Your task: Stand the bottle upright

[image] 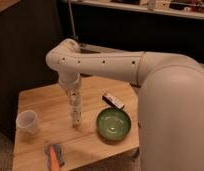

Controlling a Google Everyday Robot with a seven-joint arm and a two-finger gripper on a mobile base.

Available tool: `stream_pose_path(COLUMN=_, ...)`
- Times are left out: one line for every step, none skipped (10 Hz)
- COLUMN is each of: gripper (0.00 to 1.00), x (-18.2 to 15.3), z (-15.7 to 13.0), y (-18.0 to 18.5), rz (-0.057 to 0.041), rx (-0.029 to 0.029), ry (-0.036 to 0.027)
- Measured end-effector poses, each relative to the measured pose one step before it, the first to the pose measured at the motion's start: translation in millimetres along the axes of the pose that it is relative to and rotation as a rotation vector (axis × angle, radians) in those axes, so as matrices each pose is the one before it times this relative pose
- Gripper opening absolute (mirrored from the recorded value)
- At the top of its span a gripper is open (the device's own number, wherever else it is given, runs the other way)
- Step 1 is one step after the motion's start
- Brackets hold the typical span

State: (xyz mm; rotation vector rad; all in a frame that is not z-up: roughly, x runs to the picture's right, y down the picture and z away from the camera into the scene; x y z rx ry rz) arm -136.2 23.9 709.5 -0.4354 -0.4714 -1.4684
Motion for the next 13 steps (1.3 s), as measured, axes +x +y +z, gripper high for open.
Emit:
stream_pose_path(gripper=0.14, x=-2.80, z=2.38, y=2.07, rz=-0.01210, rx=-0.01724, ry=0.00446)
stream_pose_path(gripper=0.14, x=-2.14, z=1.47, y=1.86, rz=-0.00248, rx=-0.01018, ry=0.00363)
stream_pose_path(gripper=0.14, x=-2.07, z=1.57, y=2.54, rz=-0.00104, rx=-0.00907, ry=0.00187)
stream_pose_path(gripper=0.14, x=-1.88, z=1.33, y=1.48, rz=-0.00139, rx=-0.00504, ry=-0.00034)
stream_pose_path(gripper=0.16, x=-0.98, z=1.46, y=1.10, rz=0.00000, rx=-0.00328, ry=-0.00238)
stream_pose_path(gripper=0.23, x=-1.51, z=2.68, y=1.00, rz=-0.00043, rx=-0.00699, ry=-0.00701)
stream_pose_path(gripper=0.36, x=-2.24, z=2.50, y=0.31, rz=0.00032, rx=-0.00821, ry=-0.00613)
stream_pose_path(gripper=0.44, x=-1.23, z=1.97, y=1.26, rz=0.00220, rx=-0.00646, ry=-0.00320)
stream_pose_path(gripper=0.52, x=-1.03, z=1.41, y=0.67, rz=0.00221, rx=-0.00379, ry=-0.00191)
stream_pose_path(gripper=0.63, x=-1.29, z=1.89, y=0.80, rz=0.00171, rx=-0.00392, ry=-0.00317)
stream_pose_path(gripper=0.72, x=-1.15, z=1.37, y=-0.36, rz=0.00144, rx=-0.00172, ry=-0.00267)
stream_pose_path(gripper=0.79, x=-0.99, z=1.61, y=-0.38, rz=0.00235, rx=-0.00220, ry=-0.00358)
stream_pose_path(gripper=0.80, x=-1.01, z=1.46, y=-0.80, rz=0.00198, rx=-0.00034, ry=-0.00552)
